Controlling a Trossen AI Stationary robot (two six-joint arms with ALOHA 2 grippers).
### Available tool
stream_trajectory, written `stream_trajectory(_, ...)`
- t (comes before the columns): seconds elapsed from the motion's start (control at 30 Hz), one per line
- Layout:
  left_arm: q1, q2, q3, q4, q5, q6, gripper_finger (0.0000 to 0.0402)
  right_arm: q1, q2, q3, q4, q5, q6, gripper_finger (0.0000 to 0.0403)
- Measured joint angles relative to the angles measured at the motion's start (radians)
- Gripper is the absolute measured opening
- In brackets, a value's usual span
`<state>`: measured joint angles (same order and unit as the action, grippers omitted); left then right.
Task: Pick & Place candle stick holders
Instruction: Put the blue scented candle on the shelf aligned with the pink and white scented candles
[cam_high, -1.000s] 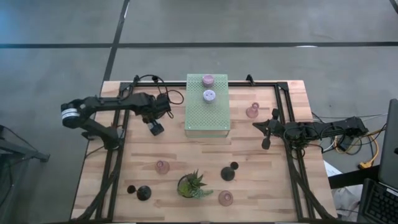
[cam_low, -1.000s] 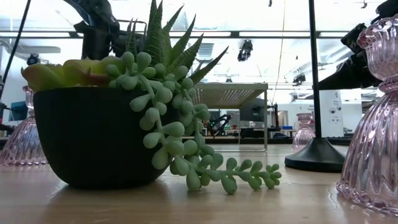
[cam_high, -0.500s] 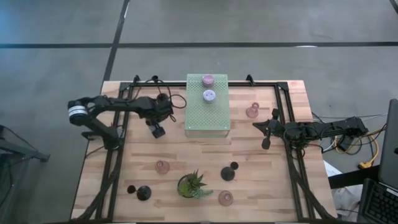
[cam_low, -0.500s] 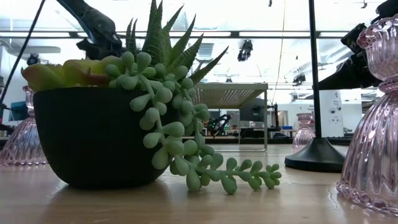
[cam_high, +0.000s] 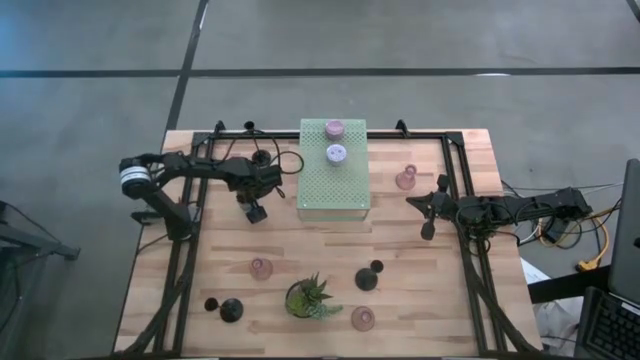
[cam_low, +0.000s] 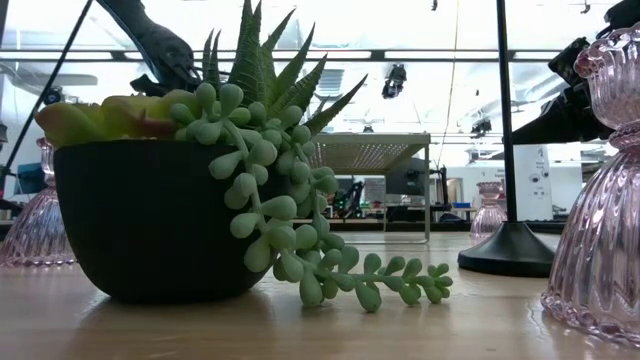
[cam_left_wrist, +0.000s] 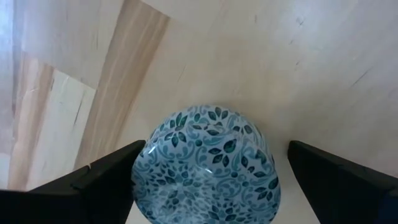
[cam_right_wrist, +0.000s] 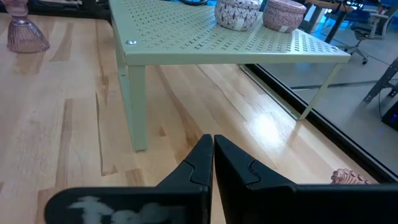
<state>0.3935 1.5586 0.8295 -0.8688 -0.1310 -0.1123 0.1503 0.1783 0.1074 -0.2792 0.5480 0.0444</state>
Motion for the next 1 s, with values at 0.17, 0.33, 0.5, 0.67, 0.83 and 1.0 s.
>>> stream_trajectory(0.17,0.0,-0.004,-0.001,-0.006,-0.018,0.002,0.0394,0.0,0.0,0.0,0.0,0.0,0.0,0.0008)
stream_trajectory(0.33,0.0,-0.003,-0.001,-0.006,-0.024,0.006,0.0394,0.0,0.0,0.0,0.0,0.0,0.0,0.0008)
stream_trajectory(0.5,0.0,-0.003,-0.001,-0.006,-0.041,0.006,0.0374,0.0,0.0,0.0,0.0,0.0,0.0,0.0008)
stream_trajectory(0.67,0.0,-0.003,-0.002,0.004,-0.052,0.004,0.0314,0.0,0.0,0.0,0.0,0.0,0.0,0.0008)
stream_trajectory(0.83,0.001,-0.004,-0.002,0.002,-0.052,-0.049,0.0301,0.0,0.0,0.0,0.0,0.0,0.0,0.0009)
stream_trajectory(1.0,0.001,-0.02,-0.002,0.003,-0.044,-0.064,0.0301,0.0,0.0,0.0,0.0,0.0,0.0,0.0008)
